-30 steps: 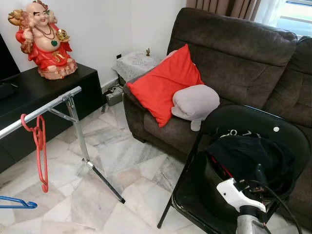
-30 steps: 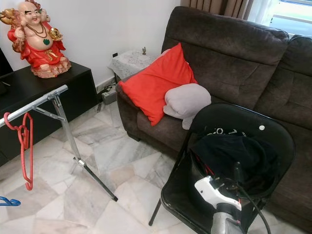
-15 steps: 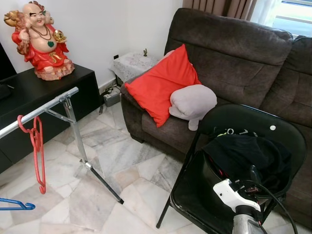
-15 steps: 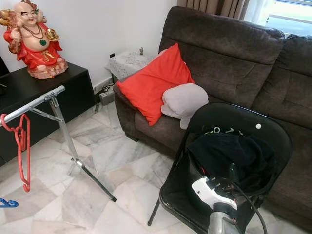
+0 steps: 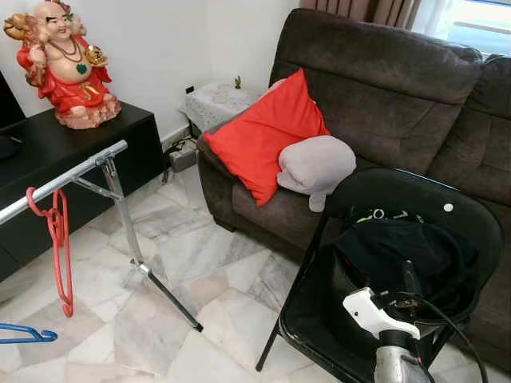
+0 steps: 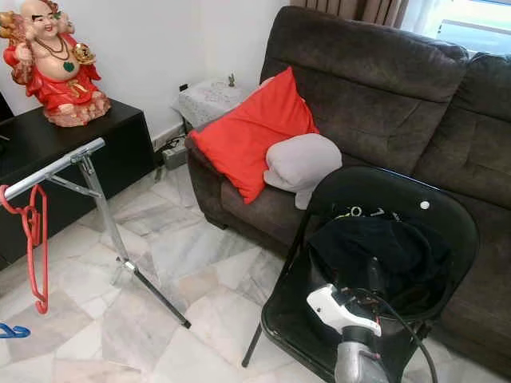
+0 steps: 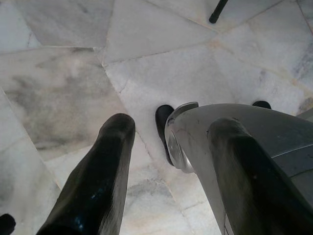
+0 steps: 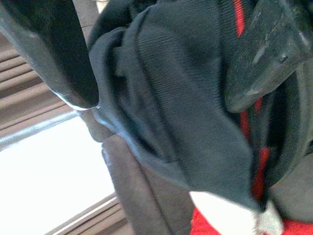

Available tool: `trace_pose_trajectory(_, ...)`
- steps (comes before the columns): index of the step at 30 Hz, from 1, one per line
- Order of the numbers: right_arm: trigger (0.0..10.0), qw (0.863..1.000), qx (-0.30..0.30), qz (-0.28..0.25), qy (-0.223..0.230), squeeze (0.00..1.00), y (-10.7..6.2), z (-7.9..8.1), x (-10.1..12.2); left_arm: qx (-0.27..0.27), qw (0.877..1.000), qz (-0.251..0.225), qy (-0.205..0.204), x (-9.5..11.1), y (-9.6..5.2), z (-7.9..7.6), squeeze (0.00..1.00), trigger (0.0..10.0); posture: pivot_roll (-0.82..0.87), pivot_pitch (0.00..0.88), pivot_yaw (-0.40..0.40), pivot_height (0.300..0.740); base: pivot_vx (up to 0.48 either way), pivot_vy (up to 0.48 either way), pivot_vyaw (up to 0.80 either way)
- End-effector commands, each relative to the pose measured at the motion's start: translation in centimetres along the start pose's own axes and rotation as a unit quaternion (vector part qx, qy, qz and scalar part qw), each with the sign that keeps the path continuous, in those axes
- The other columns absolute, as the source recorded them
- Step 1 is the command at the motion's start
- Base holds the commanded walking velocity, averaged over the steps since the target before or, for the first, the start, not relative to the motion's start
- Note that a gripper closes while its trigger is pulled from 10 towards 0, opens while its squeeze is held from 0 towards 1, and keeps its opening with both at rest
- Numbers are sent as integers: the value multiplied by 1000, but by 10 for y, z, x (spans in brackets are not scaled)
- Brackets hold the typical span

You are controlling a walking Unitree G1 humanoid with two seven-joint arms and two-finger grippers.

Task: Hang hanger

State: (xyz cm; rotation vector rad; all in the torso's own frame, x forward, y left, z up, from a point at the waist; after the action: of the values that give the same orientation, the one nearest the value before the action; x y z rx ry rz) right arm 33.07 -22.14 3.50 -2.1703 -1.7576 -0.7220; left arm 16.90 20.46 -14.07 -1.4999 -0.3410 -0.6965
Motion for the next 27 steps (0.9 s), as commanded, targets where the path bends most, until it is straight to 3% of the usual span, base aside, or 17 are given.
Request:
trace_pose_trajectory(1,10000,1000,15,8,2,0,-1,6,-2,-9,1000,5,1,-3,0,-6,0,10000,107,53,-13,740,0,0,0)
trace_pose_trajectory(7,10000,999,6,51,-4,0,3,2,-17,-12,1000,-1,2,0,1,-9,0,10000,111,50,-13,740,0,0,0)
trace_pose_trajectory(27,10000,999,-49,14,-1,0,11,-16,-3,-9,1000,-3,2,0,0,-4,0,10000,115,43,-16,740,0,0,0)
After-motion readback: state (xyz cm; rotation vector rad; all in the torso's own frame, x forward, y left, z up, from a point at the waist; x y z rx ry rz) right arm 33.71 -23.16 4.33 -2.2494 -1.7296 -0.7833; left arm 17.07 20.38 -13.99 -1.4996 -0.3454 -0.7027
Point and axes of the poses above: a point about 5 cm out from each wrist's last joint towards the gripper, its own y axis pointing out of the wrist towards the gripper, its own x axis along the axis of the wrist's last joint, z = x × y, the point moved 6 cm from there along y, pointing out of the wrist towards the gripper, and after that the axes turned 4 degrees about y, right-handed, at the moved point
